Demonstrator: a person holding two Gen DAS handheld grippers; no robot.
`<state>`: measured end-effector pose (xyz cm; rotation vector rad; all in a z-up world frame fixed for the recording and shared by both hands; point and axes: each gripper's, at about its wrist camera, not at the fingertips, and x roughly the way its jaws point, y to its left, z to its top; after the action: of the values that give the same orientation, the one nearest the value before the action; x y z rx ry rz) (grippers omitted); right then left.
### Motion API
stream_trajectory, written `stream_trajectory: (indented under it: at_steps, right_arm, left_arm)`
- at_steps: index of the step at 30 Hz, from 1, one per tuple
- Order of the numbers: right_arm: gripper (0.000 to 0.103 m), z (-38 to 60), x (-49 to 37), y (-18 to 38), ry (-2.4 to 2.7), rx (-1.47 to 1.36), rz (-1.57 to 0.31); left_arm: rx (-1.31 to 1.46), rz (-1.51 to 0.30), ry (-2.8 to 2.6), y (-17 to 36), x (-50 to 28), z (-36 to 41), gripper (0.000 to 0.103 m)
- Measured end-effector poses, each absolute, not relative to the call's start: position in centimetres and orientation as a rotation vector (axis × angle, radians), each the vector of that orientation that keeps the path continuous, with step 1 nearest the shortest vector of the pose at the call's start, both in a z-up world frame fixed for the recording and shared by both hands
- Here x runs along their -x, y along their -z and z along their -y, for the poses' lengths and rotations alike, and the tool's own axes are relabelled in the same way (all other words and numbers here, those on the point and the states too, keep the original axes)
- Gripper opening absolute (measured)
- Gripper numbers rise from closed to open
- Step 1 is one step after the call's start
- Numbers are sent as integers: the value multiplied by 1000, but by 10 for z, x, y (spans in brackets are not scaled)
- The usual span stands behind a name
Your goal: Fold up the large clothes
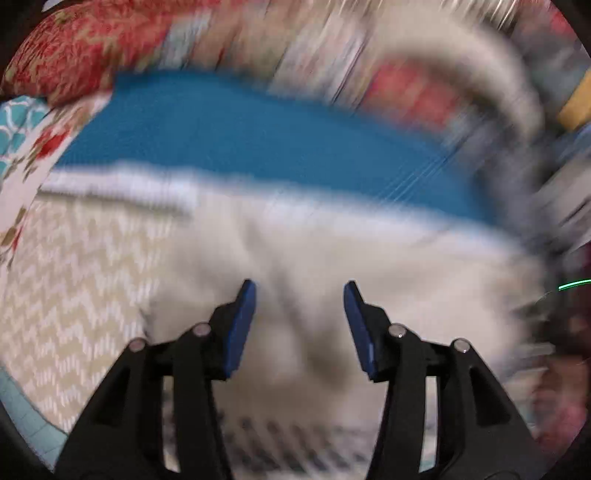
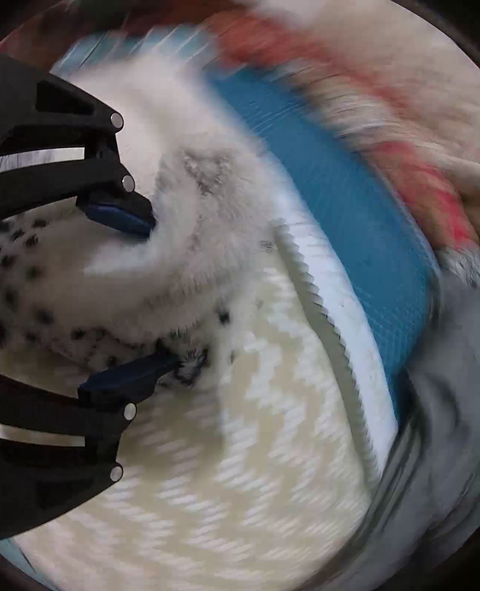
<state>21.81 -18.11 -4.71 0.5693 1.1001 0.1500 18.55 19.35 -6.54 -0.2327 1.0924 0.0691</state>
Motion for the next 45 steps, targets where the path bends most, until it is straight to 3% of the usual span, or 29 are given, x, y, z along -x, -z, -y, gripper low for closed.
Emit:
stream_trajectory:
  at_steps: [2, 4, 9, 13, 20, 26, 30, 34, 36, 40, 45]
  right_arm:
    - [59, 198, -188, 13, -183, -616, -961]
    - [59, 210, -144, -15, -278, -614, -857]
    - [62, 203, -73, -22, -321, -445, -819]
    - [62, 177, -47, -3, -302, -408, -862]
    - [62, 149, -55, 3, -360, -366, -873]
    - [62, 116, -88, -18, -412, -307, -859]
    - [62, 107, -133, -14, -424, -342, -893]
    - [57, 122, -191, 54, -241, -297, -1146]
    - [56, 139, -191, 51, -229, -406, -1105]
    - [56, 129, -159, -19, -300, -350, -781]
    - [56, 69, -208, -18, -487, -279, -880]
  left_arm:
    - [354, -1151, -93, 104, -189, -212, 47]
    - [449, -1073, -77, 90, -177, -223, 47]
    - [429, -881, -73, 24, -125, -239, 49]
    - [413, -887, -89, 12, -93, -247, 50]
    - [399, -864, -36, 1, -48, -242, 50]
    - [327, -868, 16, 8, -68, -214, 50]
    - [309, -915, -42, 42, -87, -215, 50]
    - [419, -1096, -102, 110, -96, -253, 51]
    - [551, -1055, -65, 100, -83, -268, 51]
    - [541, -845, -45, 45, -63, -273, 51]
    - [410, -856, 20, 35, -121, -234, 51]
